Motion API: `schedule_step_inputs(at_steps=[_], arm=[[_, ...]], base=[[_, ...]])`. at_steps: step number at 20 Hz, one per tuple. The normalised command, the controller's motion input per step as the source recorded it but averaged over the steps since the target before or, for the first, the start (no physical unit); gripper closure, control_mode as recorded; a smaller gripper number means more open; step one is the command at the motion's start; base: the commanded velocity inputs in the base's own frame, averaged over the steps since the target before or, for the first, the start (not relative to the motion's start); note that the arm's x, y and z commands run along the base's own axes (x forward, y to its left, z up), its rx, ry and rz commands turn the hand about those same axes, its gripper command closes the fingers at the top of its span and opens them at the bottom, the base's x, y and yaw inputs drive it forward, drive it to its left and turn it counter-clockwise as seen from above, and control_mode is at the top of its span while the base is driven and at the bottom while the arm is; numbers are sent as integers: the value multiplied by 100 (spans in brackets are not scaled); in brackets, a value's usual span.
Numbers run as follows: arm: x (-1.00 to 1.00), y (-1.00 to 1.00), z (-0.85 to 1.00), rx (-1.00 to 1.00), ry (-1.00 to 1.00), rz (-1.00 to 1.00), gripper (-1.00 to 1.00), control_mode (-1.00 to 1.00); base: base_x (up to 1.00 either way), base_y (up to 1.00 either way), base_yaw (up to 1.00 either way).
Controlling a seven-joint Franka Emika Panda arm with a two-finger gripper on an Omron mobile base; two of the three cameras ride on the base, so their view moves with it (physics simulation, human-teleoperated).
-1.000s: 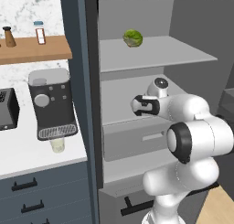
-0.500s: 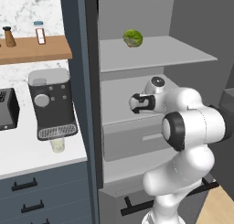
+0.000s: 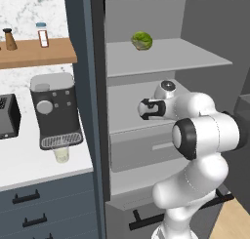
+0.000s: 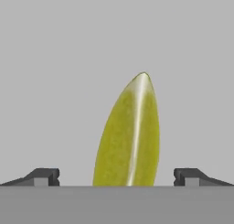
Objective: Grab a lemon wedge from the fridge and one ice cube from the ice bowl, and put them in the glass of lemonade.
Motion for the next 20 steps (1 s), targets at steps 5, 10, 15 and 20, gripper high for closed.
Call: schedule_step_inputs(at_steps=[5, 10, 15, 20], arm=[[0, 0, 0, 0, 0, 0, 100, -100], [0, 0, 0, 0, 0, 0, 100, -100], [-29, 0, 0, 0, -1, 0, 100, -100], [-96, 0, 0, 0, -15, 0, 100, -100]], base=[[0, 0, 0], [0, 0, 0], [0, 0, 0], [0, 0, 0]])
